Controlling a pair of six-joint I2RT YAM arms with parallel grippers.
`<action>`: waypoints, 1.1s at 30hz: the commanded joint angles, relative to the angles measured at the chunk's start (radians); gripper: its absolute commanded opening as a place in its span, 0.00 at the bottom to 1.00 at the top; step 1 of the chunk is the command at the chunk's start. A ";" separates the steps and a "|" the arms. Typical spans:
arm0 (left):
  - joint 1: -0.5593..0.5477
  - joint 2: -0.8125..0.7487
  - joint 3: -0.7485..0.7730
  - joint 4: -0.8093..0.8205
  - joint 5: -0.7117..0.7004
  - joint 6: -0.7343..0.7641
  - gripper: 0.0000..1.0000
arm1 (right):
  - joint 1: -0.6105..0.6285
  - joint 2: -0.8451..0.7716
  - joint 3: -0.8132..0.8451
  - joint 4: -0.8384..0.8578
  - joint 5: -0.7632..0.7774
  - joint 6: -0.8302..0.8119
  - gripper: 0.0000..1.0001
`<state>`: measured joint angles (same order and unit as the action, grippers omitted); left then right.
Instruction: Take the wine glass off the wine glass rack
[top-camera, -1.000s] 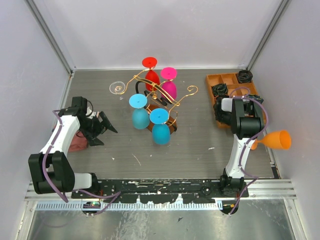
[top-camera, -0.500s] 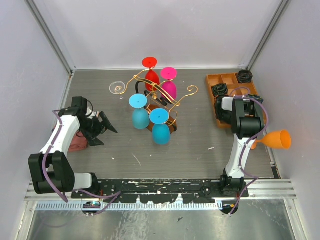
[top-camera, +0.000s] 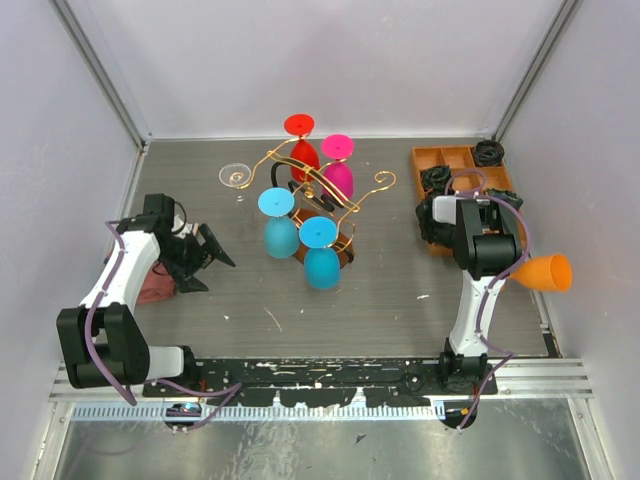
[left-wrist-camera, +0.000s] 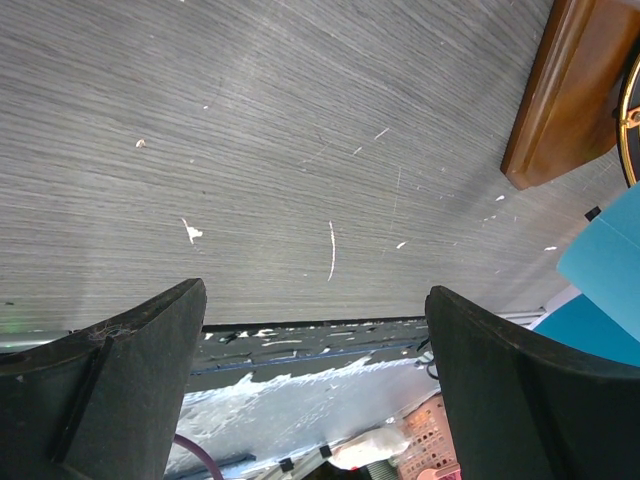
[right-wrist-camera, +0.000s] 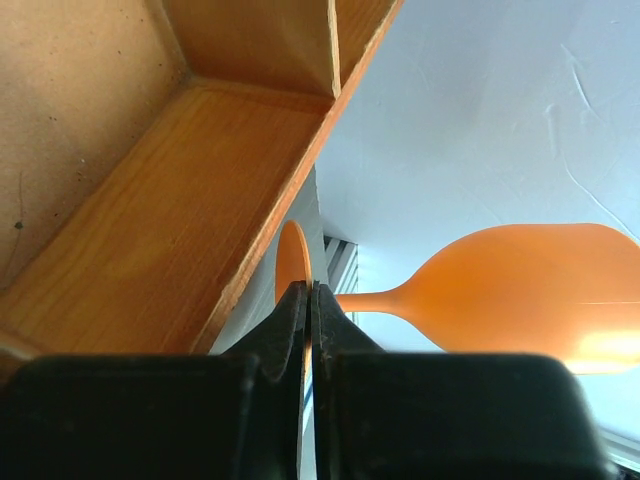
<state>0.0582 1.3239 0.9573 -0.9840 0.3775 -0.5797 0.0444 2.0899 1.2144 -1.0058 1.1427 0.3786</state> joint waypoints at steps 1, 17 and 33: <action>0.000 -0.036 -0.020 -0.009 0.022 0.004 0.98 | 0.035 -0.033 -0.041 0.102 -0.115 0.014 0.01; 0.000 -0.040 -0.028 -0.004 0.017 -0.006 0.98 | 0.106 -0.191 0.093 -0.009 -0.155 -0.021 0.01; 0.001 -0.046 -0.020 -0.040 -0.018 0.031 0.98 | 0.102 0.000 0.210 0.088 -0.197 0.002 0.00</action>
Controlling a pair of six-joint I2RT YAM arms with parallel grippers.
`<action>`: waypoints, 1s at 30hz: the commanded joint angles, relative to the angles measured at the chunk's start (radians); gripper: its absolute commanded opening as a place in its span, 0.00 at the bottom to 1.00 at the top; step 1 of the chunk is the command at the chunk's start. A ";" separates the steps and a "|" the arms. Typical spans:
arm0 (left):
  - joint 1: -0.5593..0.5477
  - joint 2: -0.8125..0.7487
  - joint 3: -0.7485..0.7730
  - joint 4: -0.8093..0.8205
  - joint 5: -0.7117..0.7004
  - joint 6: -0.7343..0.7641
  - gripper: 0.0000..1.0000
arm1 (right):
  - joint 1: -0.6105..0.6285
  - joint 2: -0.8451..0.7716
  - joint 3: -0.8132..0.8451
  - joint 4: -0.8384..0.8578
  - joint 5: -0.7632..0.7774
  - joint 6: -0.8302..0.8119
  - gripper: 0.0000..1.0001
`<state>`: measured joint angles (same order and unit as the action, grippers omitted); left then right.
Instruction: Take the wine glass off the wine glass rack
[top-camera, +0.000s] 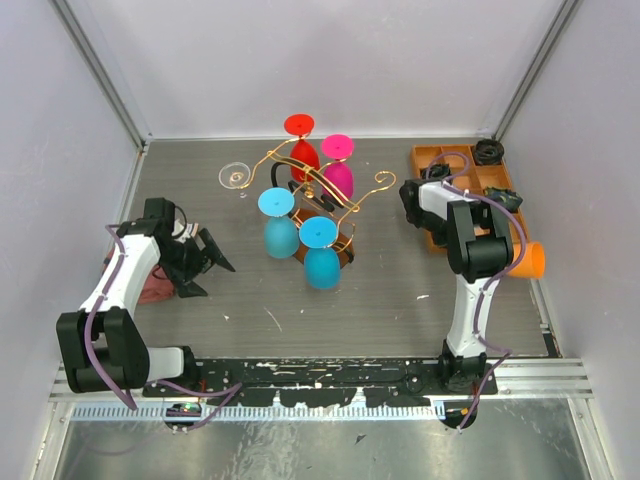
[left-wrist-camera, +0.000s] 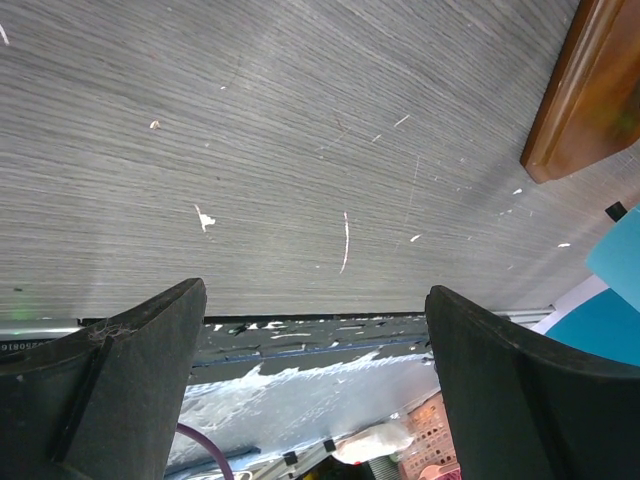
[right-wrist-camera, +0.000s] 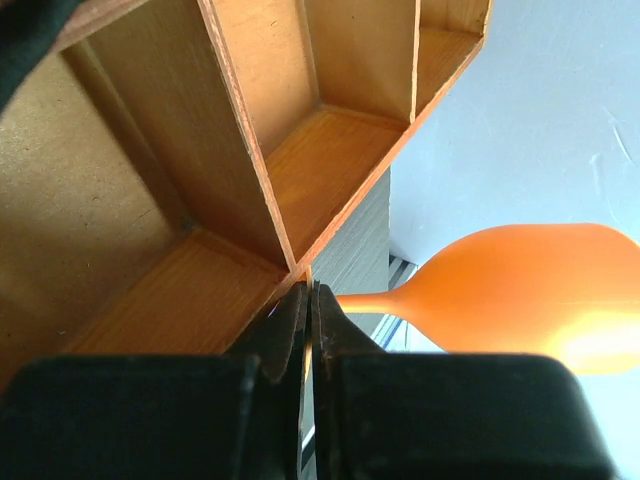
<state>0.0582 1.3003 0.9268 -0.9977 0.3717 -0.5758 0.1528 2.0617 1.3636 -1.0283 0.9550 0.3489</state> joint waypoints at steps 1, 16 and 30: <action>0.002 -0.022 0.008 -0.026 -0.012 0.029 0.98 | -0.009 0.041 0.074 0.115 -0.006 0.028 0.01; 0.003 -0.022 -0.004 -0.015 0.009 0.023 0.98 | -0.049 0.021 0.152 0.066 0.031 0.001 0.01; 0.003 -0.063 0.022 -0.063 0.015 0.069 0.98 | -0.106 -0.075 -0.201 0.054 0.112 0.094 0.04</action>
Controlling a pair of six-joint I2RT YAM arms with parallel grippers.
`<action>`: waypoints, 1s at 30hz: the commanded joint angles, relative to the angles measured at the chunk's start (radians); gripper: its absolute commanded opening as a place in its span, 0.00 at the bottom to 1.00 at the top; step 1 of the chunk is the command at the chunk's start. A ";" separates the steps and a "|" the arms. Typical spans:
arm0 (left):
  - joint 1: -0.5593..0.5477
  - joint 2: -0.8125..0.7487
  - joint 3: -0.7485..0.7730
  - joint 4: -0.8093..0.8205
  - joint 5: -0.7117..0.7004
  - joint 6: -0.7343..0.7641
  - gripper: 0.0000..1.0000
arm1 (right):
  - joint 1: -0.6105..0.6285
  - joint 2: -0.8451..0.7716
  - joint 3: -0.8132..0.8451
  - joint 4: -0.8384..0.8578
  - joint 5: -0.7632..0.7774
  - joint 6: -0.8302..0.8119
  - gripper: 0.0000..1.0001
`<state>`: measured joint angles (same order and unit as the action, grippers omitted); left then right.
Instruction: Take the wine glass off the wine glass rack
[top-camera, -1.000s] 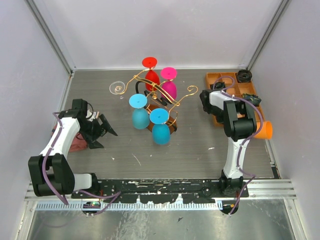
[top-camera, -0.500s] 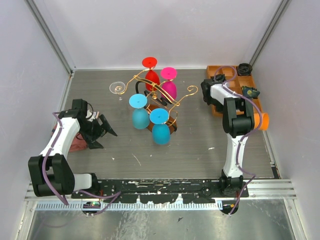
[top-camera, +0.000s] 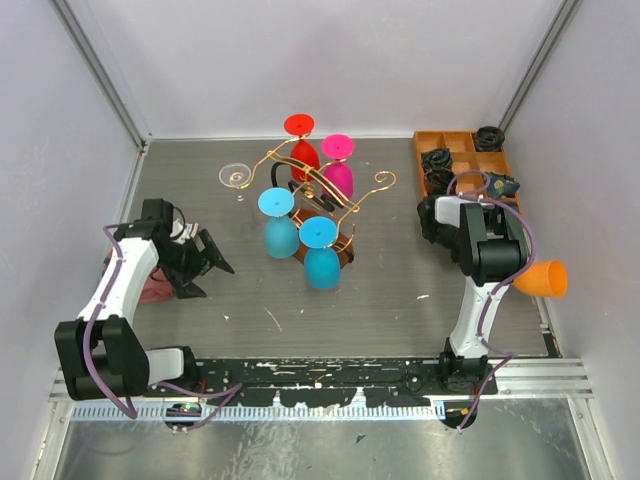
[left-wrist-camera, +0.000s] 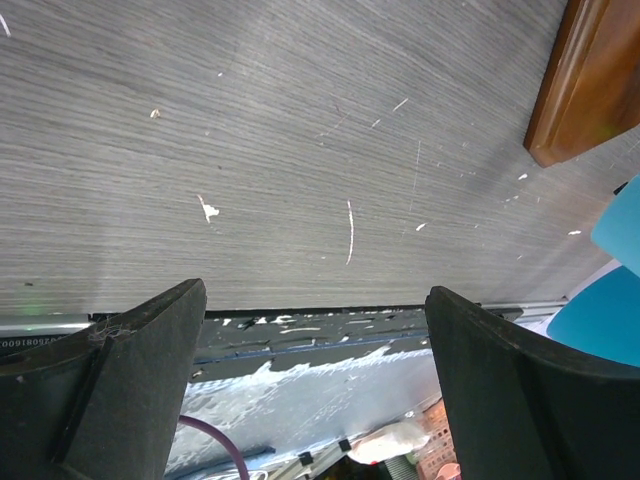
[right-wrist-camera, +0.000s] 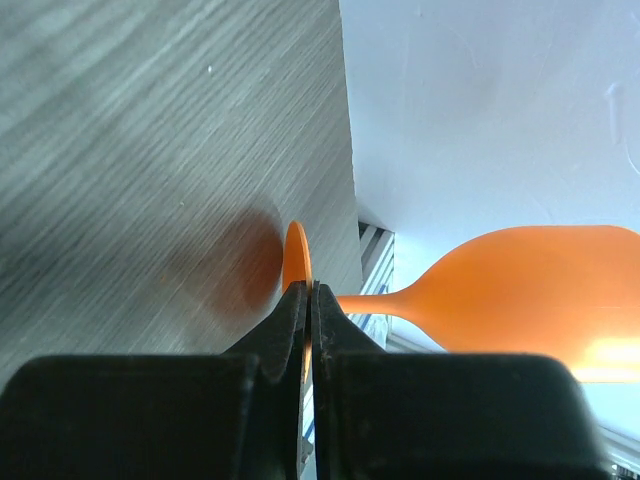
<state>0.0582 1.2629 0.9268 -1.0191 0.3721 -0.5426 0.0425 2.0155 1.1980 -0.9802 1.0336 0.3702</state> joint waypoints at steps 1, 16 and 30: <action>0.002 -0.032 0.021 -0.043 0.013 0.036 0.98 | 0.004 -0.020 -0.048 0.017 0.027 0.075 0.06; 0.002 -0.024 0.031 -0.055 0.012 0.030 0.98 | 0.003 -0.031 -0.039 0.090 -0.080 0.024 0.15; 0.002 -0.013 0.027 -0.053 0.011 0.034 0.98 | 0.060 0.025 -0.008 0.057 -0.102 0.130 0.23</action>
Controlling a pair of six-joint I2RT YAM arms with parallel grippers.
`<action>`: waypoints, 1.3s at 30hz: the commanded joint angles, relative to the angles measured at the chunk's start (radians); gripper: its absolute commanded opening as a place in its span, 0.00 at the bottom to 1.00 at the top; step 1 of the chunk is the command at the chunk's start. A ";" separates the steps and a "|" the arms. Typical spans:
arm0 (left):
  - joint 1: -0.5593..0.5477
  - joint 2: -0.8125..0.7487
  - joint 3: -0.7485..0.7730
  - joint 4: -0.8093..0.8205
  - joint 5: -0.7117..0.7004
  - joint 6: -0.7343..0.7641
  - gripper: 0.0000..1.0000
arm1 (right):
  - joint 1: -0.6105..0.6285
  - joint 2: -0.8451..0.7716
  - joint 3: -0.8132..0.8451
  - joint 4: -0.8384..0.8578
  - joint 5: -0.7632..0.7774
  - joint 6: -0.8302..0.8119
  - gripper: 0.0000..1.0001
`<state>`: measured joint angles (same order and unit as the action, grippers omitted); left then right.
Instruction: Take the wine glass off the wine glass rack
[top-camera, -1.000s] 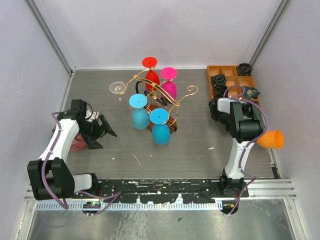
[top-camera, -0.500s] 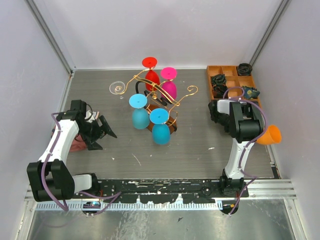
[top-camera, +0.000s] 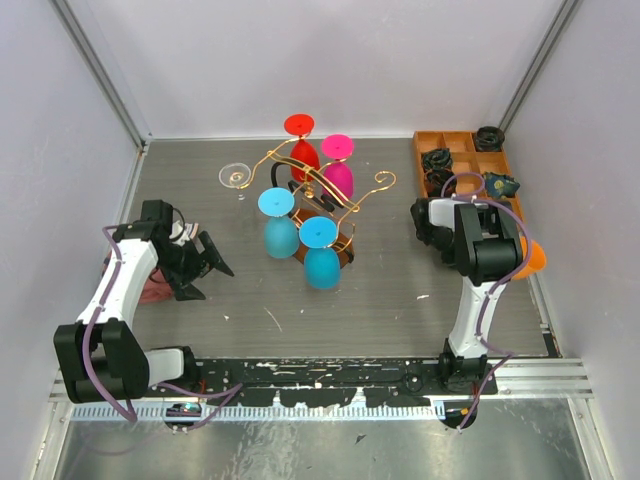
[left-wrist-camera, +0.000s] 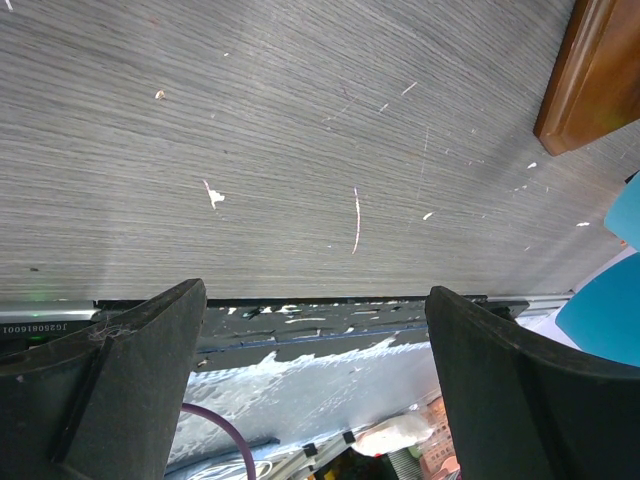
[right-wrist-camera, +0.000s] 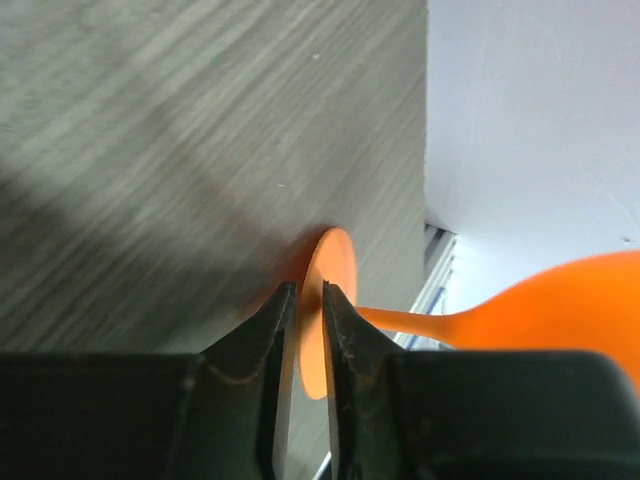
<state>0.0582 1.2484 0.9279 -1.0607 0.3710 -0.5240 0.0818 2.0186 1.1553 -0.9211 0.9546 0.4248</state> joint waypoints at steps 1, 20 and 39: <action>0.003 0.002 0.025 -0.011 0.014 0.015 0.98 | 0.026 0.026 0.037 -0.004 -0.022 0.080 0.27; 0.002 0.008 0.034 -0.020 0.017 0.015 0.98 | 0.106 -0.012 0.072 -0.007 -0.105 0.147 0.70; 0.002 -0.034 0.075 -0.060 -0.053 -0.014 0.98 | 0.046 -0.288 0.219 0.106 -0.498 -0.066 0.72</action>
<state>0.0582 1.2453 0.9623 -1.0916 0.3347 -0.5278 0.1829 1.8256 1.2655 -0.8677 0.6083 0.4271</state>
